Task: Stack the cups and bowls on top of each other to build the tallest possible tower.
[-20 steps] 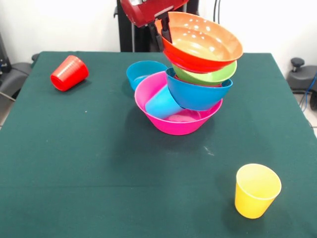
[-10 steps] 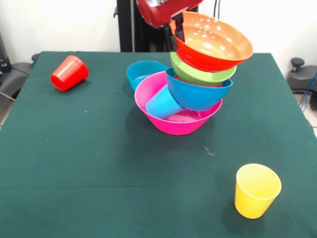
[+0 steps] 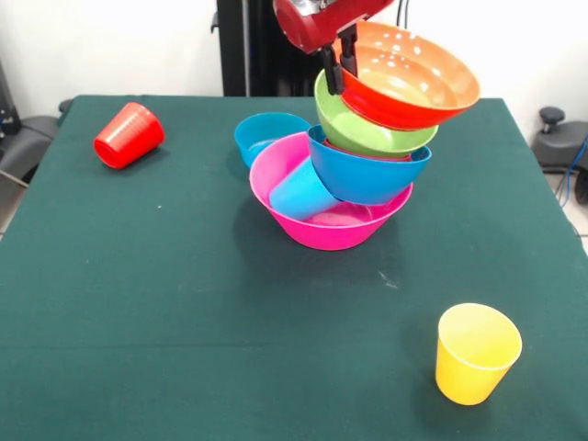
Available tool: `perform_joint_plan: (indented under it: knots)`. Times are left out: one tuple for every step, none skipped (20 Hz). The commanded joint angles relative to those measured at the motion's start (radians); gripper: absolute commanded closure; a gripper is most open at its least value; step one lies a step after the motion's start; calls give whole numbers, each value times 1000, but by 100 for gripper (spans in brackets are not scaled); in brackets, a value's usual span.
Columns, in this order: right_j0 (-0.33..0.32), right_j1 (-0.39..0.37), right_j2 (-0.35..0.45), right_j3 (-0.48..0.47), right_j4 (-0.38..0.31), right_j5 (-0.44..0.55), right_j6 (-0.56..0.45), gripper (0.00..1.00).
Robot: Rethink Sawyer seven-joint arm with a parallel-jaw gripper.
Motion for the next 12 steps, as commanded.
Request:
perform_joint_plan:
  knots:
    - [11,27,-46,64,-84,-76,-85,100]
    - [9,30,-49,66,-90,-82,-86,100]
    - [7,34,-51,68,-95,-87,-88,100]
    - [5,35,-53,73,-99,-91,-89,100]
    - [2,36,-55,77,-102,-95,-90,100]
    - [-1,37,-57,81,-106,-99,-92,100]
    - [-3,38,-59,85,-110,-103,-93,100]
    - [-6,38,-59,91,-112,-104,-95,100]
    - [-7,38,-60,94,-114,-106,-93,100]
    - [-8,38,-61,98,-117,-108,-91,100]
    - [-8,39,-61,100,-119,-110,-88,100]
    - [-9,40,-62,102,-122,-112,-85,100]
